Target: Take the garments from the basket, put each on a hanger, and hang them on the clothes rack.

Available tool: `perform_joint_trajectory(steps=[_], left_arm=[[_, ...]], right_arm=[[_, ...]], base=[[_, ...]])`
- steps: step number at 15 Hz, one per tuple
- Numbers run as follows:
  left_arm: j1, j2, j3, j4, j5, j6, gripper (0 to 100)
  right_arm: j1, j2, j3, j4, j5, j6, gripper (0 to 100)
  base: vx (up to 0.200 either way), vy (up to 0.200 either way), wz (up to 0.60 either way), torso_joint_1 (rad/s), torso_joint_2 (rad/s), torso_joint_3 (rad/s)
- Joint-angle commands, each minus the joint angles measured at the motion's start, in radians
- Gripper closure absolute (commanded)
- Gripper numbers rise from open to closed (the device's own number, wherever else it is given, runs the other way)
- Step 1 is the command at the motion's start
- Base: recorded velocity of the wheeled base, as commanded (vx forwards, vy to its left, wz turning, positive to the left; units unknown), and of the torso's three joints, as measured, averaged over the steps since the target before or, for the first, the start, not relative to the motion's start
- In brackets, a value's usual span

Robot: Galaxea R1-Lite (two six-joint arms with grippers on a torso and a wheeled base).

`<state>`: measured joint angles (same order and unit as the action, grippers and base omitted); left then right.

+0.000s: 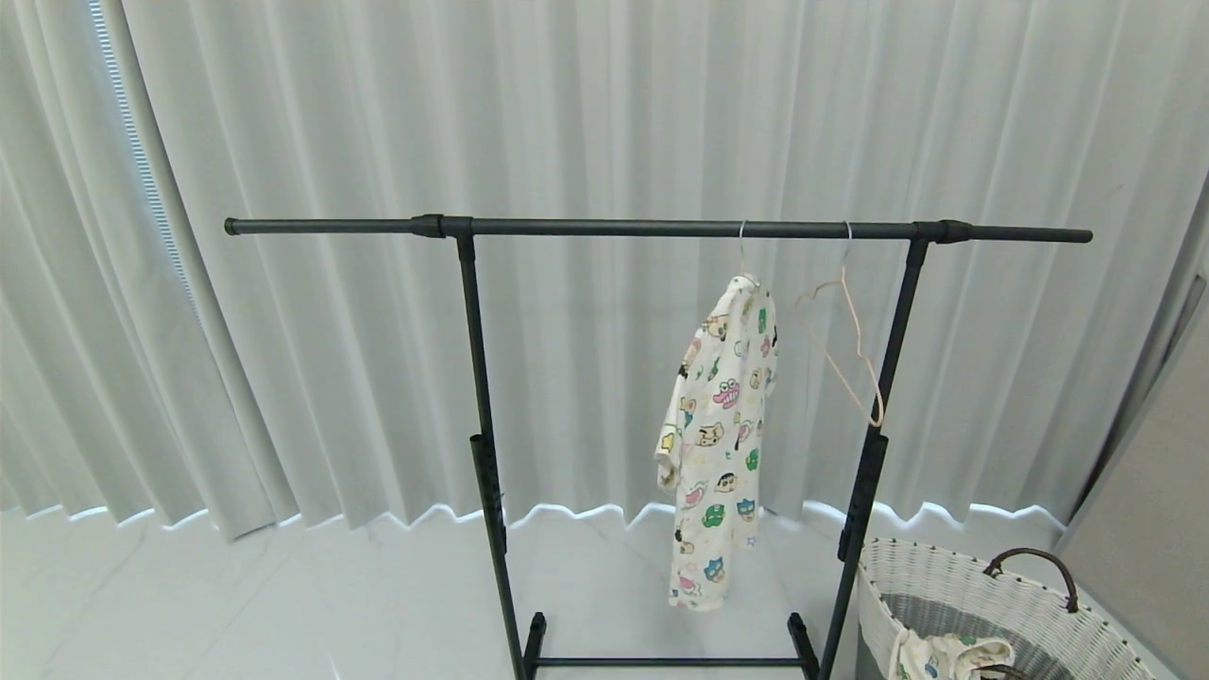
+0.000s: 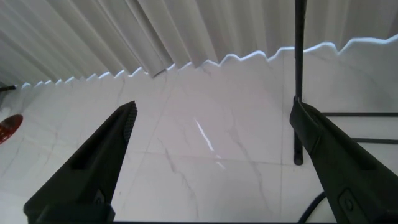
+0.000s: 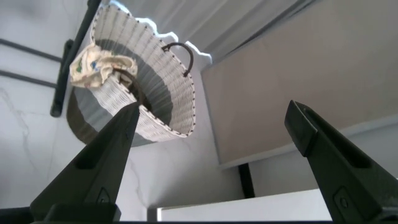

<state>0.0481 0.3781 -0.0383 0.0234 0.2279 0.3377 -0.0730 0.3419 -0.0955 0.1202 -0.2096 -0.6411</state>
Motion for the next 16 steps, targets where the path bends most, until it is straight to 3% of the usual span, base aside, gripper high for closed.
perform_joint_trajectory(steps=[1,8,16], left_arm=[[0.001,0.004,0.000,0.000,0.002,0.000,0],[-0.001,-0.010,0.000,0.000,0.001,0.001,0],[-0.002,-0.059,0.000,0.000,0.001,-0.005,0]], right_arm=[[-0.002,0.005,0.000,-0.001,-0.001,0.003,0],[-0.002,0.009,0.000,-0.001,-0.001,0.004,0],[-0.002,0.035,0.000,-0.001,0.001,0.066,0]], base=[[0.000,0.000,0.00,-0.246,0.51,0.256],[0.000,0.000,0.00,-0.242,0.50,0.254],[0.000,0.000,0.00,-0.225,0.47,0.242]])
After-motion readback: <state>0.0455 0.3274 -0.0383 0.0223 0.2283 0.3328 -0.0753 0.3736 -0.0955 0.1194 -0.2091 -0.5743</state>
